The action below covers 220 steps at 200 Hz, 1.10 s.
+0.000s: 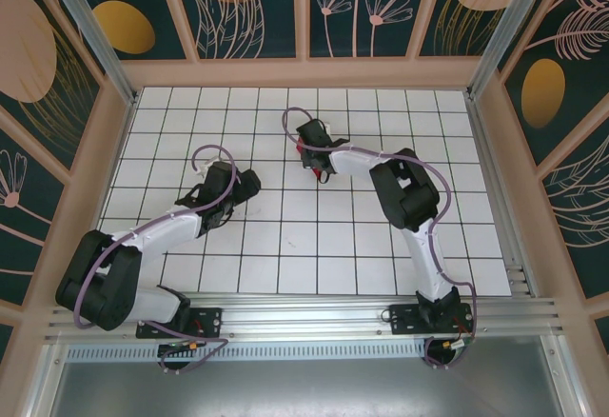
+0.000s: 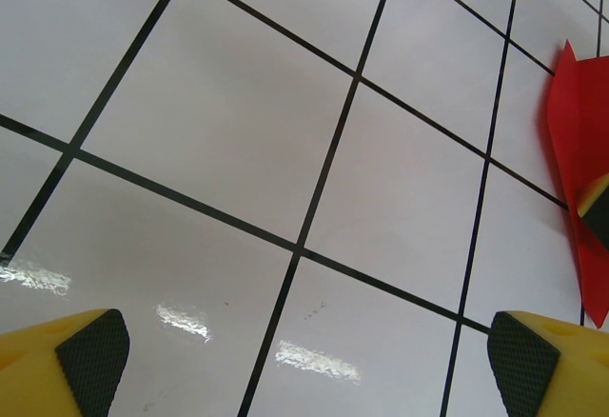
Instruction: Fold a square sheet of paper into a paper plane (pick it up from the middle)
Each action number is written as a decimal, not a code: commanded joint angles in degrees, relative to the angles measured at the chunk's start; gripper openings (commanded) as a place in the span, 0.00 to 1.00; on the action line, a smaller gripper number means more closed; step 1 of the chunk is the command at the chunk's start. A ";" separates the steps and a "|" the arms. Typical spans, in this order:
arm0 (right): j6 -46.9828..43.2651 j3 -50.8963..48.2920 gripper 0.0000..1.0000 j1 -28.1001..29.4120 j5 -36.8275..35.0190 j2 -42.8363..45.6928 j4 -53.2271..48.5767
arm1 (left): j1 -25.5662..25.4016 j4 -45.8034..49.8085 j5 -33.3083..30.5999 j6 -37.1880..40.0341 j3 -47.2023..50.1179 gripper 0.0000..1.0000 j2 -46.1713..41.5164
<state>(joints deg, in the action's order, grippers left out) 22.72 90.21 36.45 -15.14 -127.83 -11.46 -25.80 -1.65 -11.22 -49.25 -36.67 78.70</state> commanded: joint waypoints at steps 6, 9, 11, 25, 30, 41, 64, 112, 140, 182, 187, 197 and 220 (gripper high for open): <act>-1.27 4.09 0.27 0.99 -1.88 2.06 -4.63 | 0.23 3.00 -1.90 2.02 -2.89 0.99 -1.23; -1.32 4.31 0.29 1.06 -1.98 2.58 -4.82 | 0.23 3.24 -2.14 2.12 -3.07 0.98 -1.39; -1.29 4.45 0.30 1.08 -2.04 3.13 -5.02 | 0.29 3.34 -2.31 2.25 -3.24 0.99 -1.54; -1.14 4.88 0.37 1.08 -2.12 6.72 -5.62 | 0.24 4.48 -3.45 2.96 -4.21 0.98 -2.50; -1.06 4.87 0.41 1.04 -2.09 8.00 -5.91 | 0.26 4.92 -3.92 3.25 -4.57 0.98 -2.86; -0.94 4.72 0.48 1.16 -2.13 10.91 -6.11 | 0.27 5.93 -5.35 3.84 -5.44 0.99 -3.63; -0.60 1.08 0.64 1.17 -2.83 18.16 -4.43 | 0.24 7.73 -8.88 5.65 -7.00 0.98 -5.33; -3.38 -12.65 0.83 -1.85 -10.69 36.00 3.41 | 1.11 6.93 -19.39 12.23 -8.44 0.98 -10.22; -5.54 -22.36 0.99 -7.87 -15.00 44.72 7.48 | 5.67 1.67 -21.58 15.93 -6.22 0.98 -13.59; -6.26 -39.94 0.99 -18.97 -18.89 56.03 15.78 | 12.20 -6.65 -24.09 20.99 -0.32 0.99 -14.88; -6.28 -42.62 0.99 -20.39 -18.88 57.51 17.44 | 12.67 -8.37 -24.33 22.21 0.77 0.98 -15.09; -6.20 -47.55 0.99 -23.26 -18.08 60.10 20.78 | 13.41 -11.72 -24.78 24.38 2.96 0.99 -15.62; -4.27 -55.27 0.99 -30.19 -13.53 63.27 23.77 | 15.42 -16.80 -24.38 29.35 6.48 0.99 -15.86</act>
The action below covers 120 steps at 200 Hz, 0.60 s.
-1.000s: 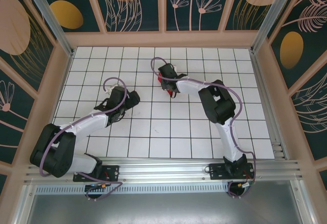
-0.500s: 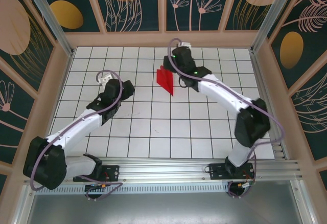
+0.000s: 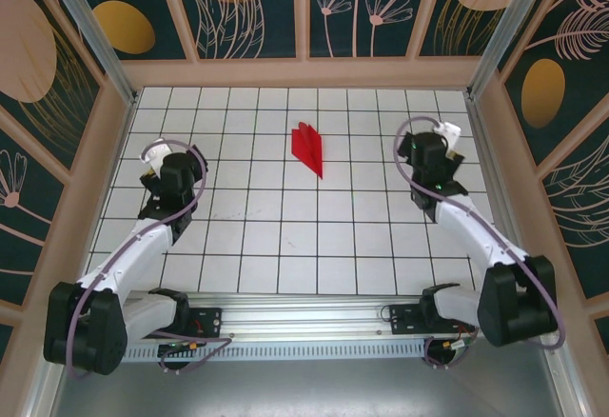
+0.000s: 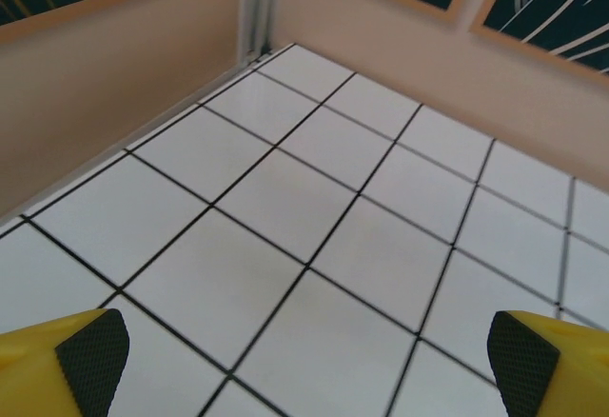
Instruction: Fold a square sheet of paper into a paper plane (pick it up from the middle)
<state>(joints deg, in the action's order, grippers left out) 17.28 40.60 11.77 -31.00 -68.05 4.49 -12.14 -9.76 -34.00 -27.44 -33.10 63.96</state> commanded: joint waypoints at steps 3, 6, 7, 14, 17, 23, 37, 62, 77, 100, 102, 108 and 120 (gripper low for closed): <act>1.47 -6.22 0.99 -6.27 2.72 3.40 7.88 | 1.96 -9.41 -1.47 8.17 3.34 0.99 -1.02; 1.60 -6.89 0.99 -7.17 3.20 3.37 8.03 | 2.18 -10.12 -1.32 8.83 3.84 0.99 -0.91; 1.61 -7.09 0.99 -7.41 3.35 3.32 8.14 | 2.24 -10.46 -1.28 9.08 3.92 0.98 -0.89; 1.26 -8.70 0.99 -9.01 4.08 3.04 9.40 | 2.45 -13.10 -0.81 11.11 5.43 0.99 -0.77; 0.96 -9.64 0.99 -9.51 4.19 2.86 10.29 | 2.51 -14.66 -0.60 12.14 6.04 0.98 -0.77; 0.19 -11.48 0.99 -10.40 4.37 2.53 12.53 | 2.47 -18.40 -0.17 13.84 8.10 0.99 -0.84; -1.98 -15.19 0.99 -11.62 5.43 1.61 18.04 | 2.66 -28.20 0.99 17.31 12.96 0.98 -0.88; -5.87 -20.03 0.99 -12.47 9.82 0.17 28.27 | 3.31 -35.58 4.56 20.02 16.00 0.98 0.89; -8.28 -22.14 0.99 -12.47 12.30 -0.58 34.16 | 3.64 -38.53 6.10 21.54 16.80 0.98 2.85; -11.30 -24.01 0.99 -12.47 15.33 -2.51 41.76 | 5.37 -43.17 10.56 21.65 17.78 0.98 6.61; -11.48 -24.06 0.99 -12.45 15.62 -2.70 42.27 | 5.48 -43.62 11.09 21.64 17.80 0.98 6.96; -12.21 -24.32 0.99 -12.47 16.52 -3.51 44.05 | 5.73 -44.77 12.08 21.56 17.97 0.99 8.02; -13.27 -24.80 0.99 -12.47 17.87 -5.42 47.47 | 6.11 -47.26 13.47 21.59 18.20 0.98 9.96</act>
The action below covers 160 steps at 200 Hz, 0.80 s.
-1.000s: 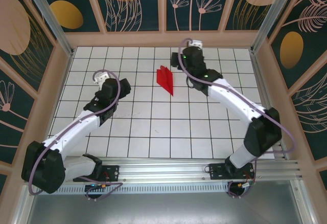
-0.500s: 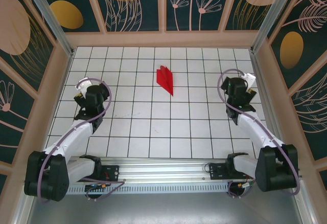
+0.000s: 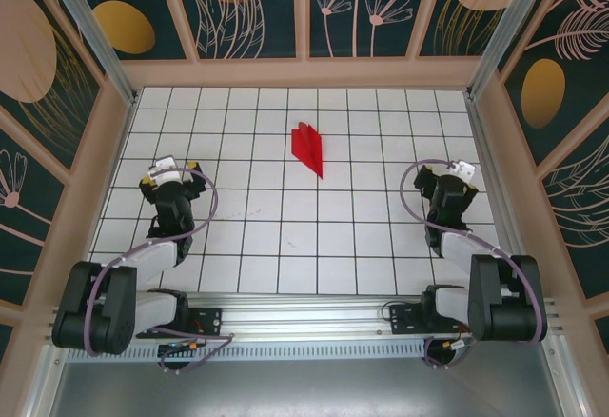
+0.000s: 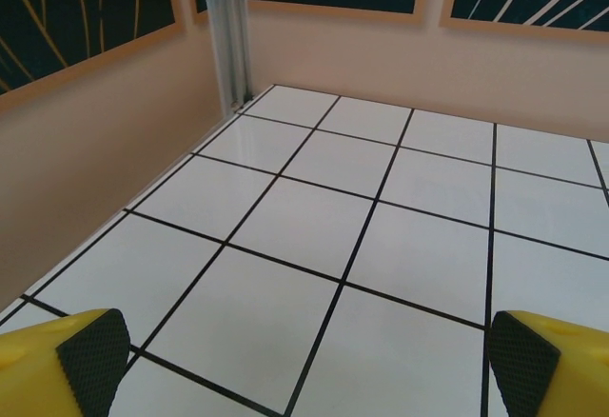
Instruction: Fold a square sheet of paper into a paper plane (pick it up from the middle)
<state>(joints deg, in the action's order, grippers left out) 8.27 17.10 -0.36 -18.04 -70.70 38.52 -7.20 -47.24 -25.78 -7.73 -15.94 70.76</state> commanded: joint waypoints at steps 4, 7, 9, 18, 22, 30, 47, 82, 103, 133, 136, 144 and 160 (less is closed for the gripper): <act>-4.52 -1.64 0.99 -0.34 5.30 -3.38 14.82 | 1.27 -10.83 5.90 1.97 1.21 0.98 3.66; -4.74 -1.82 0.99 -0.34 5.75 -3.89 15.91 | 1.37 -11.52 6.26 1.99 1.26 0.98 4.05; -4.93 -1.92 0.99 -0.34 6.07 -4.22 16.55 | 1.44 -11.94 6.46 2.01 1.35 0.98 4.37; -5.62 -2.00 0.99 -0.32 6.94 -5.89 18.76 | 2.03 -13.67 7.77 2.01 1.43 0.99 5.80; -5.73 -1.99 0.99 -0.31 7.17 -6.65 19.58 | 2.37 -14.41 8.50 2.01 1.36 0.99 6.37; -5.73 -1.90 0.99 -0.40 8.10 -8.07 20.87 | 2.92 -15.59 9.79 2.26 1.35 0.99 7.45; -5.70 -2.58 0.99 -0.50 9.95 -10.57 24.71 | 4.30 -16.48 12.42 2.76 0.70 0.99 8.90; -6.26 -2.84 0.99 -0.50 12.68 -14.09 28.55 | 7.01 -26.83 16.38 1.81 3.12 0.98 14.34; -6.82 -3.54 0.99 -0.50 13.87 -16.70 31.96 | 7.10 -31.97 16.68 1.88 4.45 0.98 17.42; -7.19 -4.30 0.99 -0.60 14.83 -17.64 34.12 | 7.11 -31.75 14.88 1.49 4.49 0.98 17.39; -7.14 -4.23 0.99 -0.61 14.87 -17.57 34.04 | 7.11 -31.78 14.88 1.49 4.44 0.98 17.39; -7.13 -4.27 0.99 -0.61 14.87 -17.63 33.87 | 7.09 -32.05 14.80 1.65 4.37 0.98 17.67; -7.04 -4.18 0.99 -0.58 14.88 -17.59 33.81 | 7.11 -32.20 14.71 1.66 4.49 0.99 17.49</act>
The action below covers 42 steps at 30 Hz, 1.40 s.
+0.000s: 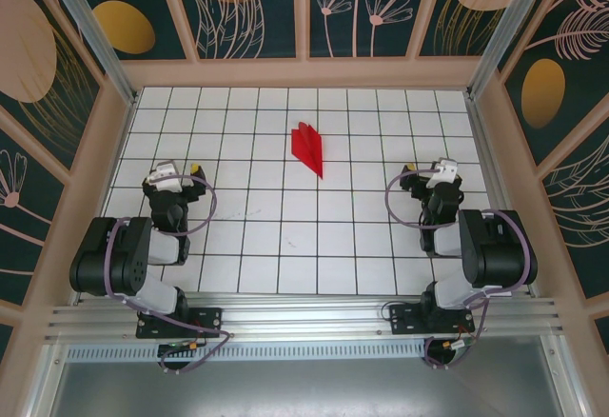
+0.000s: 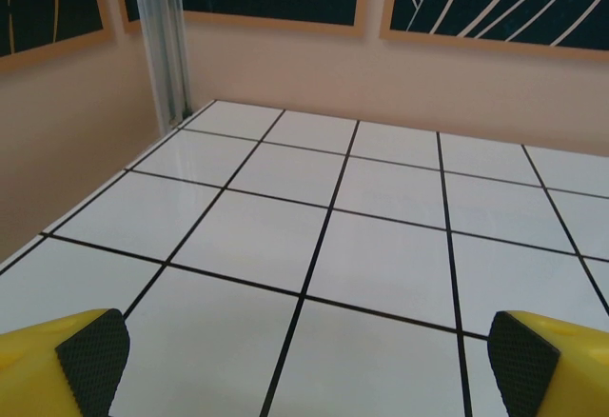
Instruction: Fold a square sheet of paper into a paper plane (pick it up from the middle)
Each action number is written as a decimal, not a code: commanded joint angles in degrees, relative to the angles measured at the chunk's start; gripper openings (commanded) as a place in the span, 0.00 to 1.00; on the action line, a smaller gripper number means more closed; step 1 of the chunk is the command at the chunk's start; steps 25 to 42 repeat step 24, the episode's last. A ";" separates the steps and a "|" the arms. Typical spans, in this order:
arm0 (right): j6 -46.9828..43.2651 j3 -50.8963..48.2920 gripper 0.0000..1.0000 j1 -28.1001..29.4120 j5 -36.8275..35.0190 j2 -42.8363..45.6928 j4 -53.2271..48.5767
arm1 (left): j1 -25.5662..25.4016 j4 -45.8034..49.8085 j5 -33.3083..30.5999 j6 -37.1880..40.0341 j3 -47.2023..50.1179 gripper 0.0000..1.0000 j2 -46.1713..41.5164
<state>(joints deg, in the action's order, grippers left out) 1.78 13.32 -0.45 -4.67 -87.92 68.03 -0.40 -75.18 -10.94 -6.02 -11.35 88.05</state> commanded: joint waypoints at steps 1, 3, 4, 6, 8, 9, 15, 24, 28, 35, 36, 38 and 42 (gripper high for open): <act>-0.55 -0.40 0.99 -0.50 1.50 -0.39 4.26 | 0.32 -4.31 -0.14 -0.04 -0.08 0.98 0.24; -0.55 -0.37 0.99 -0.56 1.62 -0.38 4.30 | 0.32 -5.21 0.11 0.08 0.44 0.99 0.11; -0.55 -0.38 0.99 -0.58 1.59 -0.34 4.26 | 0.32 -5.33 1.27 0.52 0.54 0.98 0.09; -0.55 -0.39 0.99 -0.59 1.59 -0.39 4.30 | 0.32 -3.87 3.02 1.17 -0.14 0.99 0.13; -0.55 -0.39 0.99 -0.61 1.59 -0.40 4.30 | 0.31 -2.89 3.12 1.26 -0.73 0.99 0.14; -0.55 -0.38 0.99 -0.56 1.59 -0.34 4.26 | 0.32 -3.31 3.15 1.17 -0.44 0.98 0.06; -0.55 -0.36 0.99 -0.59 1.59 -0.33 4.29 | 0.29 -2.64 3.21 1.19 -0.88 0.99 0.19; -0.54 -0.49 0.99 -0.61 1.61 -0.41 4.46 | 0.31 -2.54 4.08 1.44 -1.00 0.98 0.28; -0.54 -0.49 0.99 -0.61 1.61 -0.41 4.46 | 0.31 -2.54 4.08 1.44 -1.00 0.98 0.28; -0.54 -0.49 0.99 -0.61 1.61 -0.41 4.46 | 0.31 -2.54 4.08 1.44 -1.00 0.98 0.28; -0.54 -0.49 0.99 -0.61 1.61 -0.41 4.46 | 0.31 -2.54 4.08 1.44 -1.00 0.98 0.28; -0.54 -0.49 0.99 -0.61 1.61 -0.41 4.46 | 0.31 -2.54 4.08 1.44 -1.00 0.98 0.28; -0.54 -0.49 0.99 -0.61 1.61 -0.41 4.46 | 0.31 -2.54 4.08 1.44 -1.00 0.98 0.28</act>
